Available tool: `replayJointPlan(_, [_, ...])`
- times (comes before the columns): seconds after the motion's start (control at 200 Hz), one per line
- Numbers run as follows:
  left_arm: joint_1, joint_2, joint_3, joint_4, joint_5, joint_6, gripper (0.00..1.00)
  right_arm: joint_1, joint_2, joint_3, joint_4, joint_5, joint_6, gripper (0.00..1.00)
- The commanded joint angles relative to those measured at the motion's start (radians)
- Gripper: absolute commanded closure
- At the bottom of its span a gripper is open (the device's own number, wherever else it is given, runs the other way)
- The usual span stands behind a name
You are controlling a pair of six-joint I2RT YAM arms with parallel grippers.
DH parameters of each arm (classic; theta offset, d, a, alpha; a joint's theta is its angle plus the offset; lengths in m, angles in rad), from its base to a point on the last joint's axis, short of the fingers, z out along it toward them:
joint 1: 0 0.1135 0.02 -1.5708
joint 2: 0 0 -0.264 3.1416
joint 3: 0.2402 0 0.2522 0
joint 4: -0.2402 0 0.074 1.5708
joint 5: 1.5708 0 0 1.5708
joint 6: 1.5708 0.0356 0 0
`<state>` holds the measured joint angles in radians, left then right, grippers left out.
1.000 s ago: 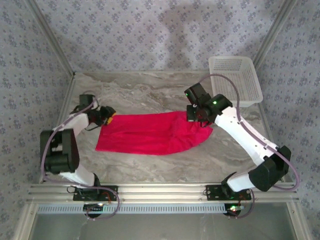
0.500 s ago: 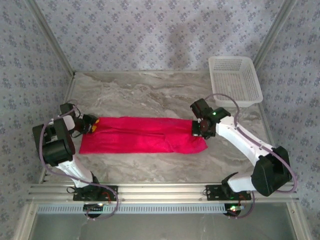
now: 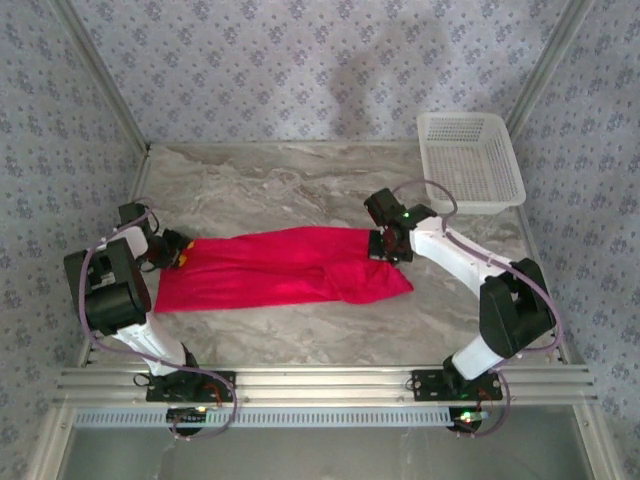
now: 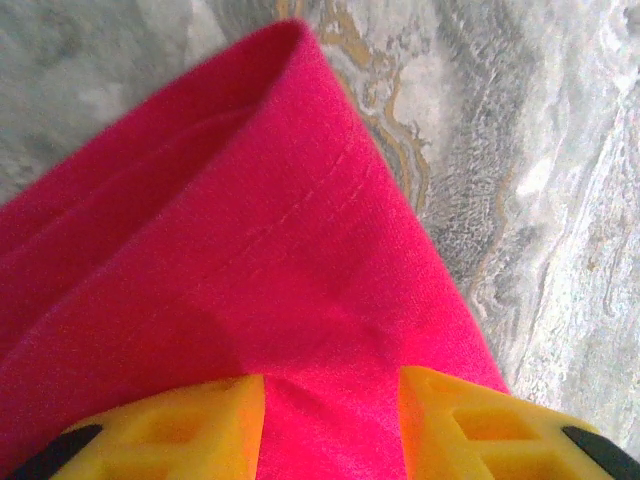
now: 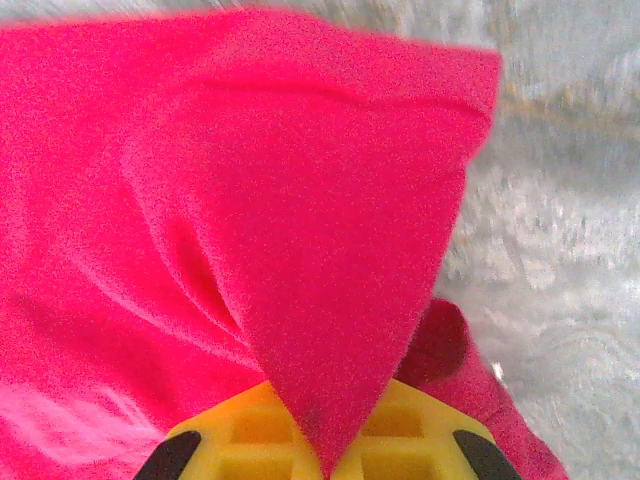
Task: Fold the inside-out t-shirt
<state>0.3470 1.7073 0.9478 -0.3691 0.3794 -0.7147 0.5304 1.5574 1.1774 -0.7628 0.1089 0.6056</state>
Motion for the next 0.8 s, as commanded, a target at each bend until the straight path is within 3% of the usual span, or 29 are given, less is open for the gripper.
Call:
replayJointPlan(0.0, [0.007, -0.004, 0.051, -0.069, -0.062, 0.023, 0.6, -0.004, -0.035, 0.062, -0.04, 0.039, -0.035, 0.95])
replayJointPlan(0.215, [0.007, 0.039, 0.054, -0.07, -0.089, 0.04, 0.57, -0.054, 0.087, 0.008, 0.039, -0.011, -0.031, 0.92])
replayJointPlan(0.305, [0.007, 0.048, 0.051, -0.076, -0.092, 0.049, 0.57, -0.085, 0.17, -0.037, 0.041, -0.029, -0.026, 0.72])
replayJointPlan(0.36, [0.007, 0.042, 0.049, -0.078, -0.091, 0.052, 0.56, -0.096, 0.195, -0.045, 0.027, -0.033, -0.024, 0.54])
replayJointPlan(0.48, [0.005, 0.008, 0.04, -0.085, -0.093, 0.056, 0.56, -0.082, 0.103, -0.071, -0.01, 0.019, -0.015, 0.32])
replayJointPlan(0.65, [-0.06, -0.079, 0.046, -0.133, -0.099, 0.06, 0.54, -0.015, -0.084, -0.079, -0.088, 0.084, 0.015, 0.26])
replayJointPlan(0.795, [-0.155, -0.179, 0.017, -0.165, -0.131, 0.067, 0.53, 0.068, -0.124, -0.128, 0.007, -0.022, 0.05, 0.3])
